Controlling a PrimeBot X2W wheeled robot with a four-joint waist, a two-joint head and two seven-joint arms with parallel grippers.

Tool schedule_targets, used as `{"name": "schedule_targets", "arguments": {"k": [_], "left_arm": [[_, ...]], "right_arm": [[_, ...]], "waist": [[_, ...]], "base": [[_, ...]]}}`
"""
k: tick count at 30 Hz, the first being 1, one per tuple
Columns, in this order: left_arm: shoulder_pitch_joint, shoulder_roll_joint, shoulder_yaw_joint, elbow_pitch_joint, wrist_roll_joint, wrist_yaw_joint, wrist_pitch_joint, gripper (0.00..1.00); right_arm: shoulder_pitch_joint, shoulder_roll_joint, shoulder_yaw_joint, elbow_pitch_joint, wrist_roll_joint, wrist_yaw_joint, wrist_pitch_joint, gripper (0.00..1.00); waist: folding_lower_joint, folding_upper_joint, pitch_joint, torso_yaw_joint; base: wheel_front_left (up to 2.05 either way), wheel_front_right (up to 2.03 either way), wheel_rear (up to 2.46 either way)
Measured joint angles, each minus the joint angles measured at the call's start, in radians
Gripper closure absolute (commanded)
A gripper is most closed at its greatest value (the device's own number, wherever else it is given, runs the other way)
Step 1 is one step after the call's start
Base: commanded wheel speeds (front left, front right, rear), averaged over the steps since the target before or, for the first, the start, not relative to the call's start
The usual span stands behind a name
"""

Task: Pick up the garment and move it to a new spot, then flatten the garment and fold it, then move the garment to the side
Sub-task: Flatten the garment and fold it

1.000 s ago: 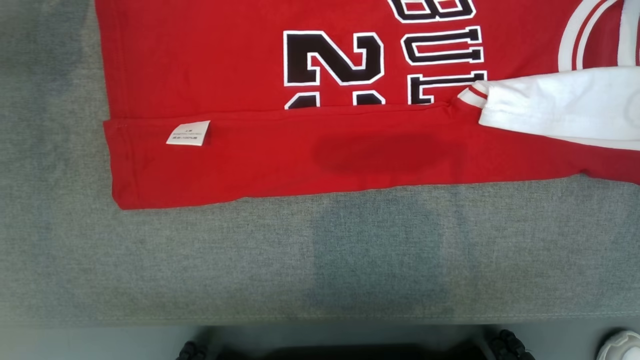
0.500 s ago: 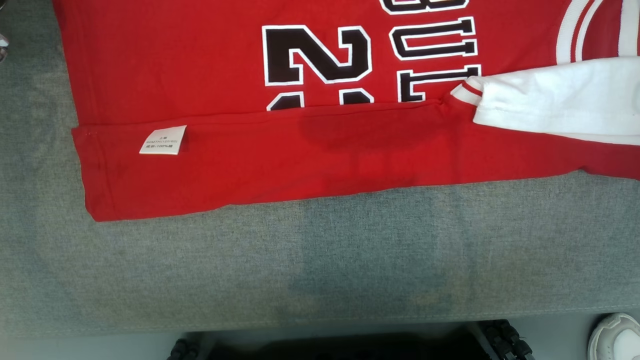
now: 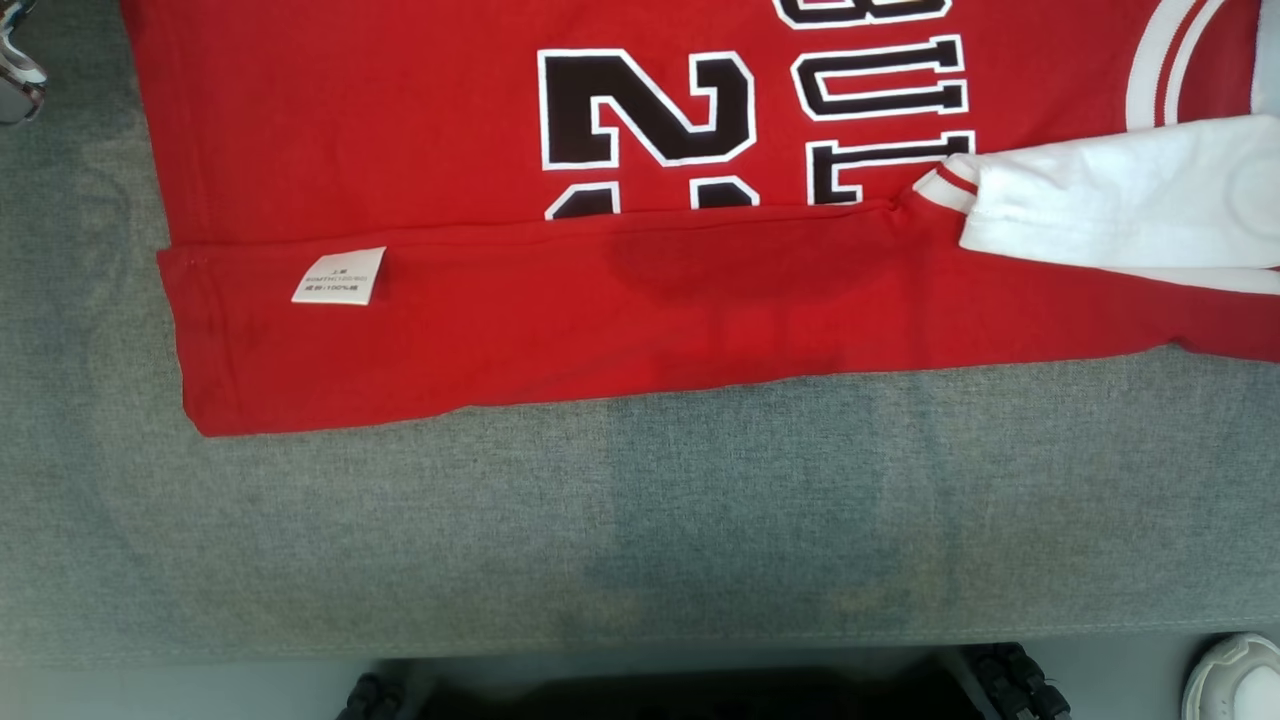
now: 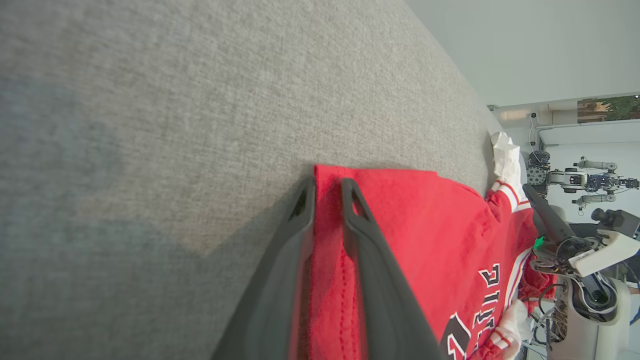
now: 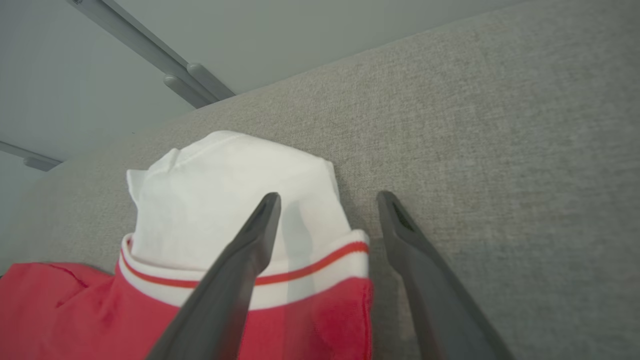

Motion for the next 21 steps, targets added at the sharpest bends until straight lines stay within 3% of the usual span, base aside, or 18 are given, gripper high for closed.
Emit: {"name": "schedule_targets", "arguments": {"k": [5,7,9,14,16,17,18,21], "left_arm": [[-0.003,-0.007,-0.007,0.017,0.000,-0.010,0.000,0.82],[-0.003,-0.009,-0.009,0.024,0.000,-0.013,0.000,0.94],[-0.003,-0.011,-0.012,0.028,0.000,-0.014,0.000,0.99],[-0.010,-0.018,-0.015,0.033,0.000,-0.024,0.000,1.00],[-0.013,-0.023,-0.018,0.036,0.002,-0.035,0.000,1.00],[-0.014,-0.025,-0.021,0.037,0.004,-0.040,0.000,1.00],[-0.014,-0.026,-0.022,0.038,0.007,-0.045,0.000,1.00],[-0.017,-0.028,-0.026,0.042,0.007,-0.057,0.000,1.00]], "right_arm": [[-0.004,0.000,0.002,0.010,0.000,0.009,0.003,0.00],[-0.004,0.000,0.004,0.012,0.000,0.009,0.005,0.00],[-0.007,0.000,0.006,0.016,0.000,0.008,0.013,0.00],[-0.018,-0.001,0.014,0.023,0.000,0.009,0.023,0.01],[-0.018,0.000,0.017,0.028,0.000,0.009,0.023,0.69],[-0.018,0.000,0.020,0.028,0.000,0.011,0.025,0.93],[-0.018,0.000,0.023,0.029,0.000,0.014,0.027,1.00],[-0.021,0.003,0.026,0.030,0.000,0.014,0.027,1.00]], "waist": [[0.0000,0.0000,-0.005,0.005],[0.0000,0.0000,-0.007,0.007],[0.0000,0.0000,-0.008,0.009],[0.0000,0.0000,-0.006,0.014],[0.0000,0.0000,-0.006,0.016],[0.0000,0.0000,-0.006,0.017],[0.0000,0.0000,-0.006,0.018],[0.0000,0.0000,-0.007,0.020]], "base": [[0.00,0.00,0.00],[0.00,0.00,0.00],[0.00,0.00,0.00],[0.00,0.00,0.00],[0.00,0.00,0.00],[0.00,0.00,0.00],[0.00,0.00,0.00],[0.00,0.00,0.00]]}}
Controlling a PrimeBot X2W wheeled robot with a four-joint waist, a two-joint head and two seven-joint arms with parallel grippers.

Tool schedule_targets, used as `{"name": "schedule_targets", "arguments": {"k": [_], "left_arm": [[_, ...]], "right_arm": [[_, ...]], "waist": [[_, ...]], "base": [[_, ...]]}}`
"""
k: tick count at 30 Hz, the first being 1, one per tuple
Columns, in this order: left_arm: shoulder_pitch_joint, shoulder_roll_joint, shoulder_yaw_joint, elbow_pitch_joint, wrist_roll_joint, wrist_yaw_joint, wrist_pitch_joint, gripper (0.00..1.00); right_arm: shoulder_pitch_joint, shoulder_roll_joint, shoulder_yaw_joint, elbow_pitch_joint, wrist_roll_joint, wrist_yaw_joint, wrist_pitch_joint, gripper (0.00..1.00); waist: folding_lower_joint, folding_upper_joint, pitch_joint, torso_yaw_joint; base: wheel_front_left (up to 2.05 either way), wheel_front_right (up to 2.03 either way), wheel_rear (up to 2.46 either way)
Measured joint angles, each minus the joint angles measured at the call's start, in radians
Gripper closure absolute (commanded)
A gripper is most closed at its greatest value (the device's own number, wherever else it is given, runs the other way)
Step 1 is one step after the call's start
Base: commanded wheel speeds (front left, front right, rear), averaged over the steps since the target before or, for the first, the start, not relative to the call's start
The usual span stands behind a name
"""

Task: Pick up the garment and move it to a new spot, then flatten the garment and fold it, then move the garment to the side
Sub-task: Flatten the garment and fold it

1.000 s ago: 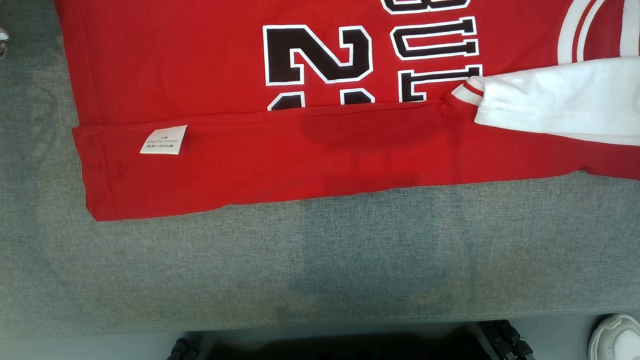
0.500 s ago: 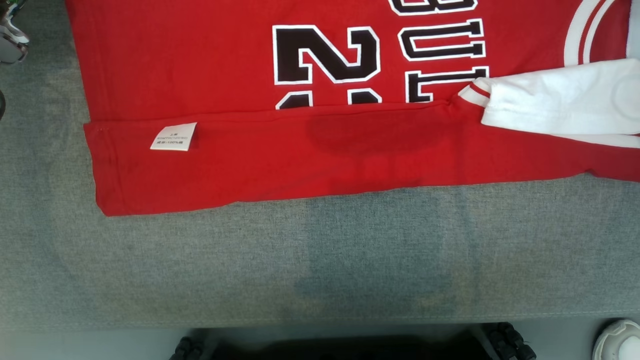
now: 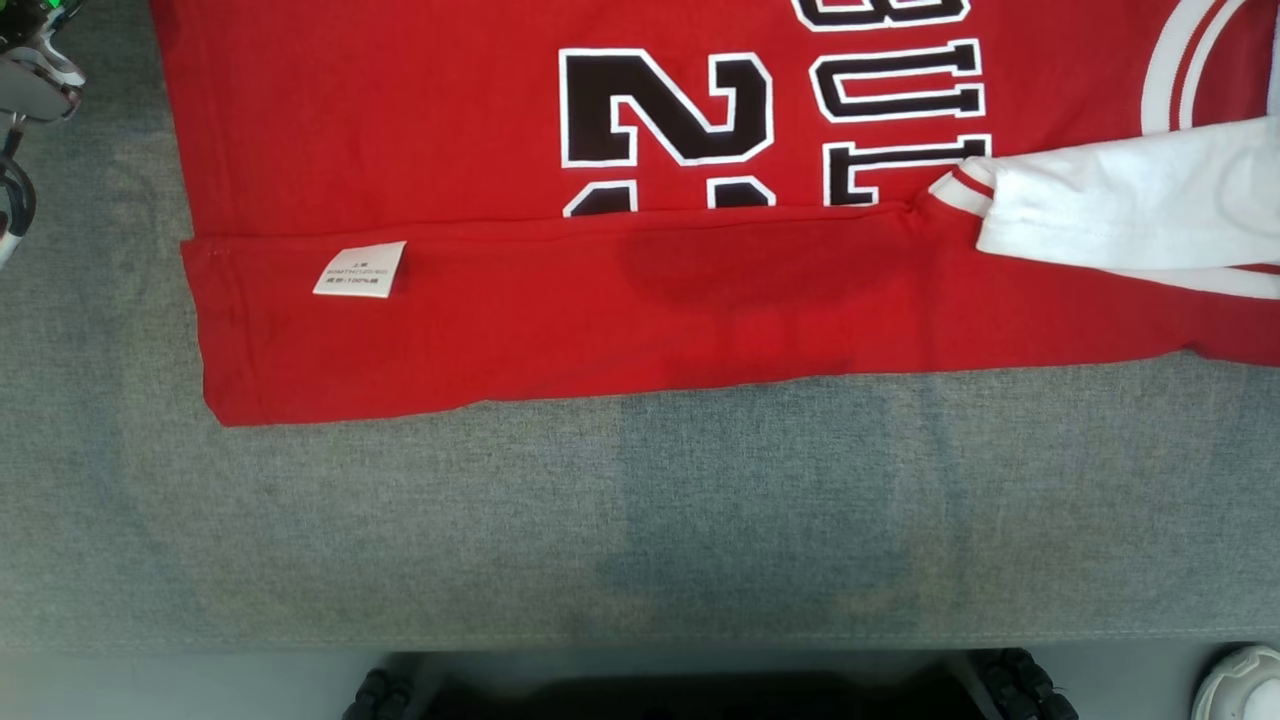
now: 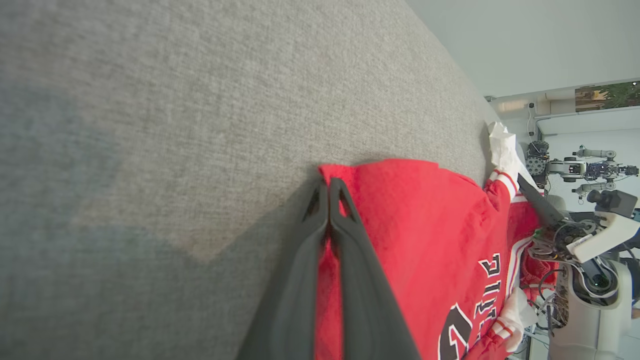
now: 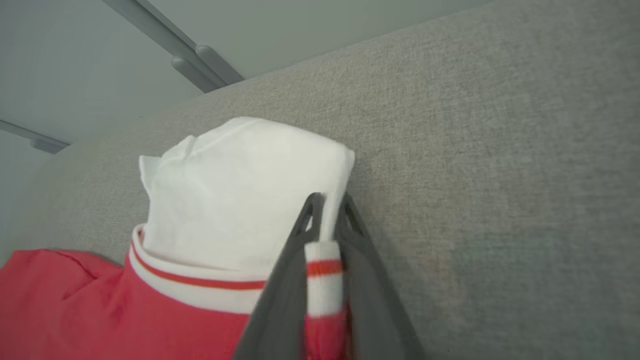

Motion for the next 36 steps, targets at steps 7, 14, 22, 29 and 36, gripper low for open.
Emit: {"name": "schedule_targets", "arguments": {"k": [7,14,22,29,36], "left_arm": [[-0.001,-0.010,-0.003,0.013,0.003,-0.035,-0.012,1.00],[0.000,-0.031,0.008,0.021,0.003,-0.086,-0.045,1.00],[0.061,-0.041,0.034,0.026,-0.010,-0.143,-0.094,1.00],[0.164,-0.041,0.064,0.018,-0.020,-0.164,-0.146,1.00],[0.270,-0.038,0.092,-0.003,-0.046,-0.176,-0.186,1.00]], "right_arm": [[-0.007,-0.001,0.001,0.001,-0.002,0.011,-0.012,1.00],[0.003,-0.001,-0.008,-0.010,0.002,0.050,-0.051,1.00],[0.100,0.003,-0.031,-0.039,0.042,0.099,-0.110,1.00],[0.227,0.027,-0.049,-0.082,0.081,0.136,-0.163,1.00],[0.350,0.027,-0.066,-0.112,0.103,0.159,-0.200,1.00]], "waist": [[0.0000,0.0000,-0.005,0.003],[-0.0001,0.0000,-0.027,0.008],[-0.0001,0.0000,-0.071,0.012],[-0.0001,0.0000,-0.126,0.014],[-0.0001,0.0000,-0.188,0.014]], "base": [[0.00,0.00,0.00],[0.00,0.00,0.00],[0.00,0.00,0.00],[0.00,0.00,0.00],[0.00,0.00,0.00]]}}
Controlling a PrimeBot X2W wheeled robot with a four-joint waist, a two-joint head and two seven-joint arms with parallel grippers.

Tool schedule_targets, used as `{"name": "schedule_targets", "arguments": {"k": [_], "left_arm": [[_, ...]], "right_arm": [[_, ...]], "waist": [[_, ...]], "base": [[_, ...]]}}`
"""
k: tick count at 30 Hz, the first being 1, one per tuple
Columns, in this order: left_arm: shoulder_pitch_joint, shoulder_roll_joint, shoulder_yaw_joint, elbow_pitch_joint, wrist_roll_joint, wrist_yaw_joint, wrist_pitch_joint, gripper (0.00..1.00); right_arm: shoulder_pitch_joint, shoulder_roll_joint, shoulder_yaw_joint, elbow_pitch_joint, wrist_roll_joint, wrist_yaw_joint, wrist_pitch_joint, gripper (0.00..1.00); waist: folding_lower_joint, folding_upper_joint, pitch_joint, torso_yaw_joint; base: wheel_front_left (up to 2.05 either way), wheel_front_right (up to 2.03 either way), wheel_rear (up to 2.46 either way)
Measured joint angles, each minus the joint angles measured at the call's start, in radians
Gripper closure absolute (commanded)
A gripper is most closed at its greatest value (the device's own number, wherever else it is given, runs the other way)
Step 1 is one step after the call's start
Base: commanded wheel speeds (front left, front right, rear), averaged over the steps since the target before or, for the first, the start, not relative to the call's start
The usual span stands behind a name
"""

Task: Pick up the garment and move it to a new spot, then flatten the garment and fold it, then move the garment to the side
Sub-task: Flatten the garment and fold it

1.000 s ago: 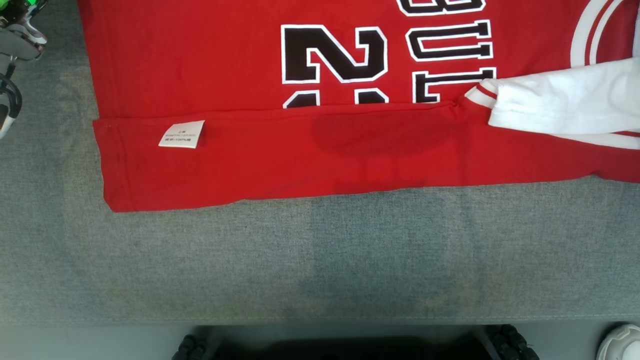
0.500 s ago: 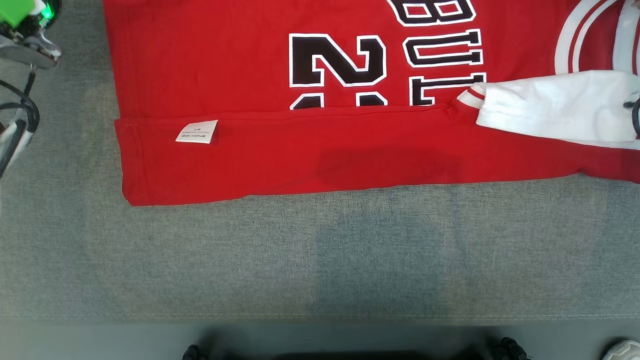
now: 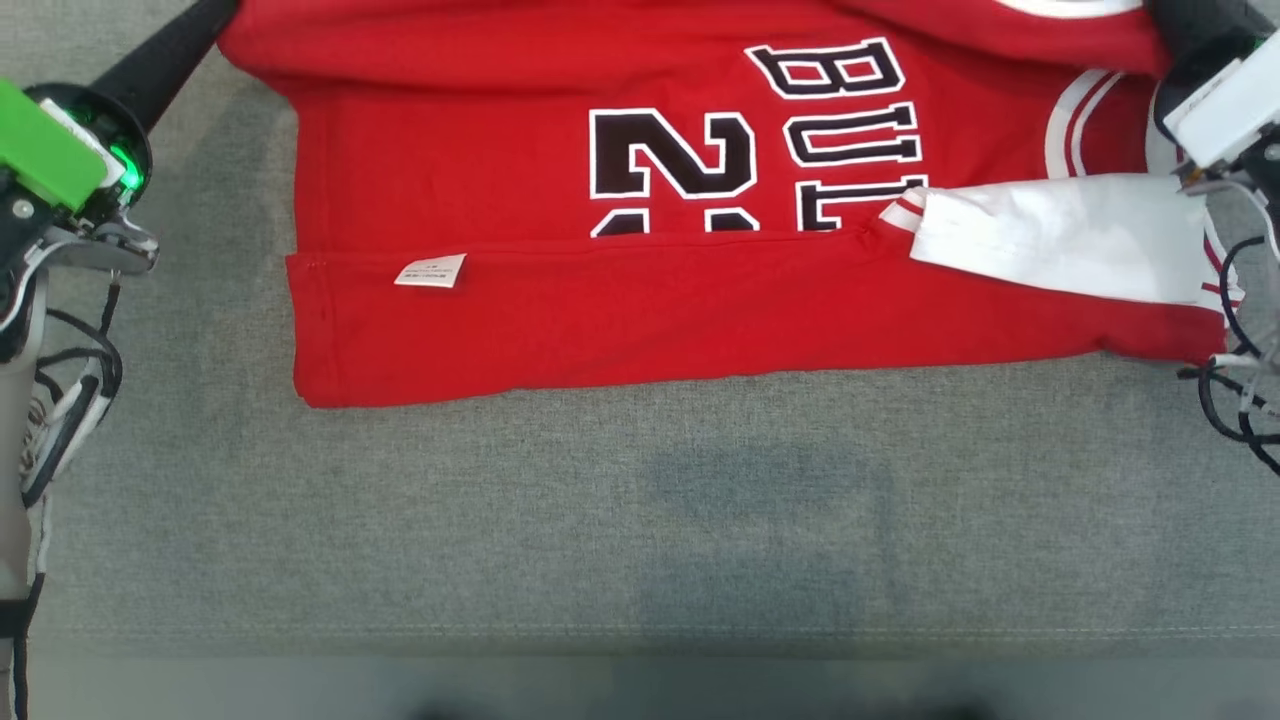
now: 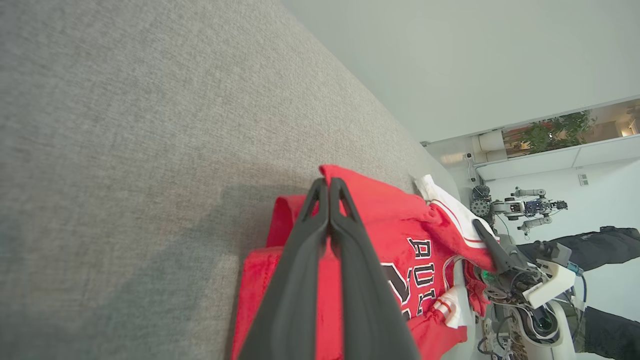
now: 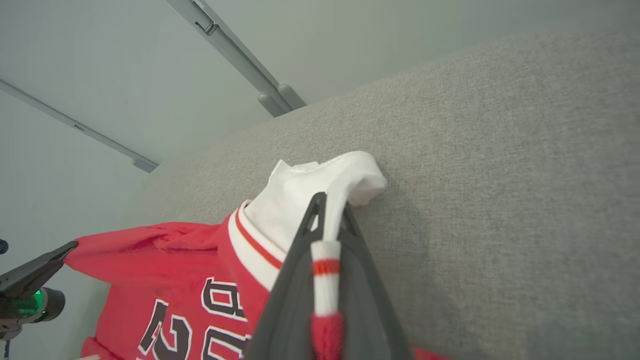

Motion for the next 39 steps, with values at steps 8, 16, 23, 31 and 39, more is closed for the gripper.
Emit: {"name": "schedule_targets", "arguments": {"k": [8,16,23,31,39], "left_arm": [[0.104,0.006,0.015,-0.035,-0.026,-0.001,-0.023,1.00],[0.237,0.003,0.010,-0.106,-0.038,-0.005,-0.034,1.00],[0.327,-0.001,-0.006,-0.165,-0.043,-0.005,-0.043,1.00],[0.383,0.000,-0.012,-0.210,-0.043,-0.006,-0.055,1.00],[0.428,0.003,-0.017,-0.244,-0.042,-0.008,-0.062,1.00]], "right_arm": [[0.085,-0.001,-0.012,-0.033,0.021,0.001,-0.010,1.00],[0.164,-0.007,-0.037,-0.076,0.033,0.008,-0.018,1.00],[0.216,-0.013,-0.047,-0.115,0.046,0.007,-0.018,1.00],[0.279,-0.013,-0.053,-0.145,0.050,0.005,-0.020,1.00],[0.315,-0.021,-0.063,-0.166,0.047,0.006,-0.042,1.00]], "waist": [[0.0000,0.0000,-0.058,-0.004],[0.0000,0.0000,-0.103,-0.015],[0.0000,0.0000,-0.110,-0.015],[0.0000,0.0000,-0.108,-0.008],[0.0000,0.0000,-0.119,-0.007]], "base": [[0.00,0.00,0.00],[0.00,0.00,0.00],[0.00,0.00,0.00],[0.00,0.00,0.00],[0.00,0.00,0.00]]}}
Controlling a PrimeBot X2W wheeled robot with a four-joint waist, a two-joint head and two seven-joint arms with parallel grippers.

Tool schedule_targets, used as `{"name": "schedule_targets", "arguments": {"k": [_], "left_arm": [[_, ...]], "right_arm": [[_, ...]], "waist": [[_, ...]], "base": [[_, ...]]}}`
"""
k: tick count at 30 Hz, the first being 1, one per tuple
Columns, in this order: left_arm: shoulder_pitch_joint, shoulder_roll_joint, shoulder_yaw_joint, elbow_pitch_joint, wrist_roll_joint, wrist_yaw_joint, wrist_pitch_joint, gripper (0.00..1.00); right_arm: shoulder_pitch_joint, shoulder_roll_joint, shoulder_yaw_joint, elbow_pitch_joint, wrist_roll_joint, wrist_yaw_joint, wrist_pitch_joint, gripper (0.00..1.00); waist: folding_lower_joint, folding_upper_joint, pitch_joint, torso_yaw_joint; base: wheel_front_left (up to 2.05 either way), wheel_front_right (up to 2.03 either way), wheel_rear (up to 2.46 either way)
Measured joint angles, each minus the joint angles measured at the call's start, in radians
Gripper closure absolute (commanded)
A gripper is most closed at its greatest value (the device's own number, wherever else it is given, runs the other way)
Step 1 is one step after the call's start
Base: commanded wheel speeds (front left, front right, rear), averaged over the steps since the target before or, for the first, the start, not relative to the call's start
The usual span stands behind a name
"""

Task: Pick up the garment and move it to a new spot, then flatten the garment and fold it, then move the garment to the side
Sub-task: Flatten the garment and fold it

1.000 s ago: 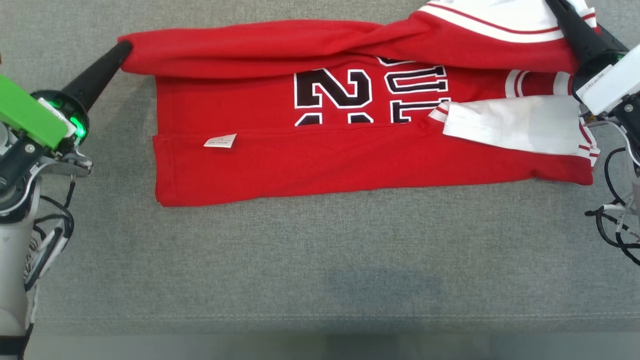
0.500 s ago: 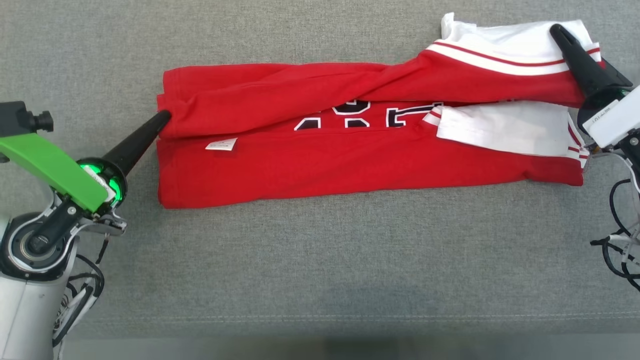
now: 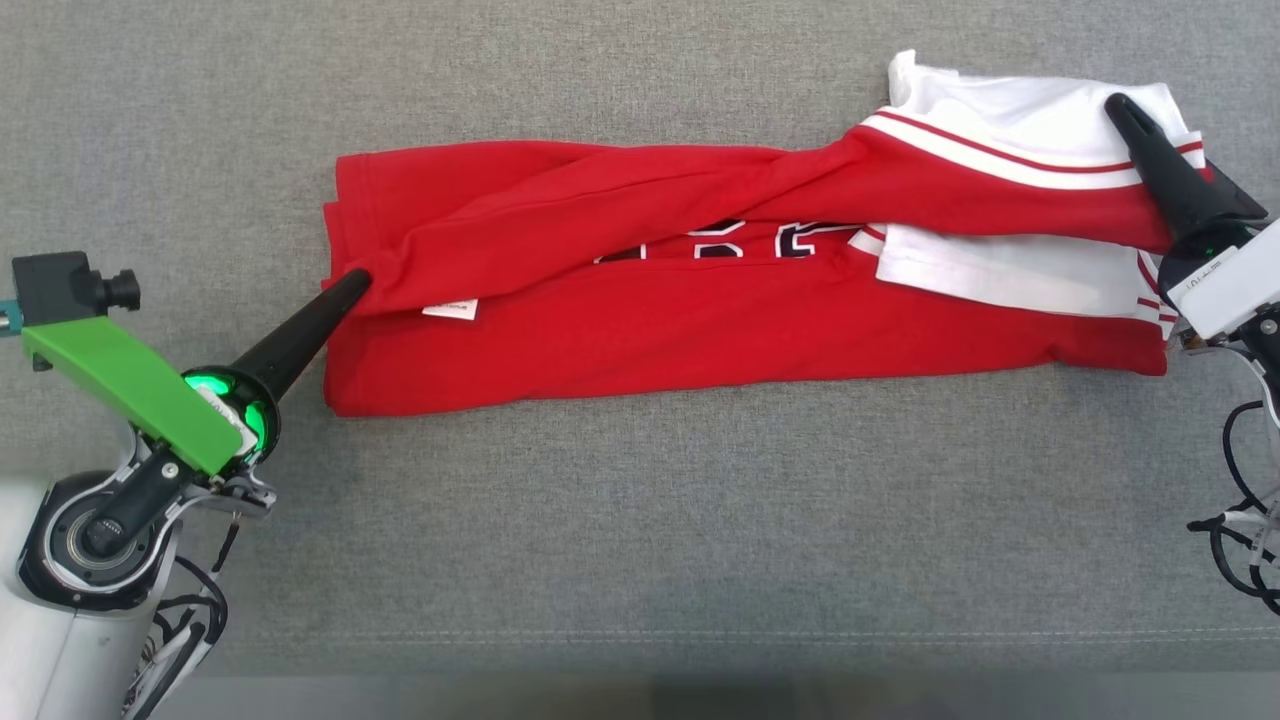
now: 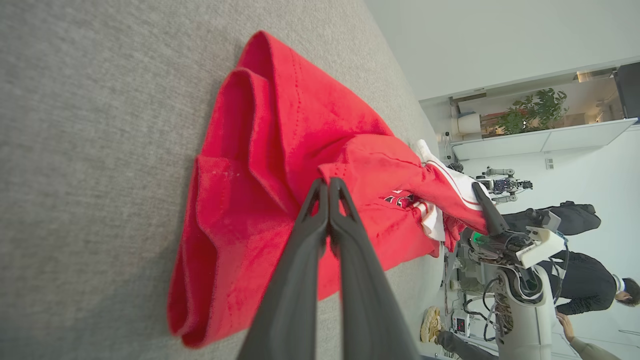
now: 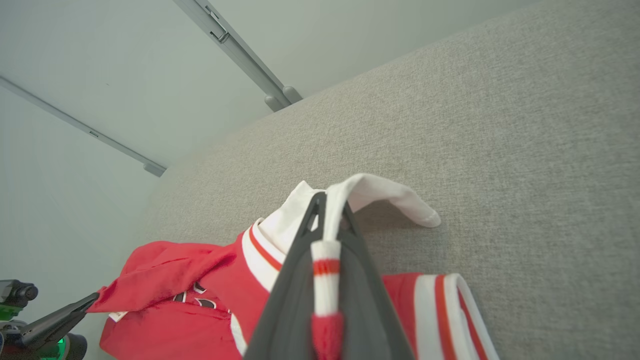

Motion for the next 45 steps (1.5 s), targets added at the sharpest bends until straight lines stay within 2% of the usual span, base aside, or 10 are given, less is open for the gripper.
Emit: {"name": "schedule_targets", "arguments": {"k": [10,12,15,16,17,18,40,41,44,45], "left_arm": [[0.042,0.011,-0.001,0.008,0.015,0.000,-0.019,1.00],[0.048,0.010,-0.004,0.007,0.017,0.000,-0.021,1.00],[0.052,0.011,-0.004,0.005,0.018,0.000,-0.024,0.81],[0.054,0.011,-0.004,0.004,0.021,0.000,-0.025,0.50],[0.055,0.011,-0.004,0.004,0.024,0.000,-0.027,0.13],[0.056,0.011,-0.004,0.004,0.029,0.000,-0.034,0.00],[0.057,-0.046,-0.063,-0.044,0.053,0.001,-0.052,0.00],[0.057,-0.049,-0.066,-0.046,0.053,0.001,-0.052,0.00],[0.057,-0.054,-0.069,-0.052,0.053,0.001,-0.052,0.00],[0.057,-0.054,-0.069,-0.053,0.053,0.001,-0.052,0.00]], "right_arm": [[0.064,-0.006,0.012,0.011,-0.028,0.001,-0.016,0.99],[0.072,-0.007,0.014,0.014,-0.028,-0.001,-0.016,0.72],[0.074,-0.007,0.017,0.019,-0.035,-0.007,-0.016,0.34],[0.074,-0.006,0.014,0.021,-0.039,-0.010,-0.017,0.00],[0.074,-0.003,0.010,0.025,-0.038,-0.018,-0.018,0.00],[0.074,0.002,0.005,0.029,-0.037,-0.026,-0.022,0.00],[-0.018,0.010,-0.035,0.105,-0.026,-0.114,-0.008,0.00],[-0.024,0.010,-0.035,0.112,-0.026,-0.114,-0.005,0.09],[-0.034,0.010,-0.034,0.119,-0.026,-0.114,0.000,0.78],[-0.038,0.010,-0.032,0.122,-0.026,-0.114,0.005,0.90]], "waist": [[0.0000,0.0000,-0.013,0.008],[0.0000,0.0000,-0.017,0.011],[0.0000,0.0000,-0.020,0.014],[0.0000,0.0000,-0.021,0.015],[0.0000,0.0000,-0.022,0.015],[0.0000,0.0000,-0.023,0.016],[0.0000,0.0000,-0.014,0.079],[0.0000,0.0000,-0.014,0.084],[0.0000,0.0000,-0.011,0.098],[0.0000,0.0000,-0.010,0.102]], "base": [[0.00,0.00,0.00],[0.00,0.00,0.00],[0.00,0.00,0.00],[0.00,0.00,0.00],[0.00,0.00,0.00],[0.00,0.00,0.00],[0.00,0.00,0.00],[0.00,0.00,0.00],[0.00,0.00,0.00],[0.00,0.00,0.00]]}}
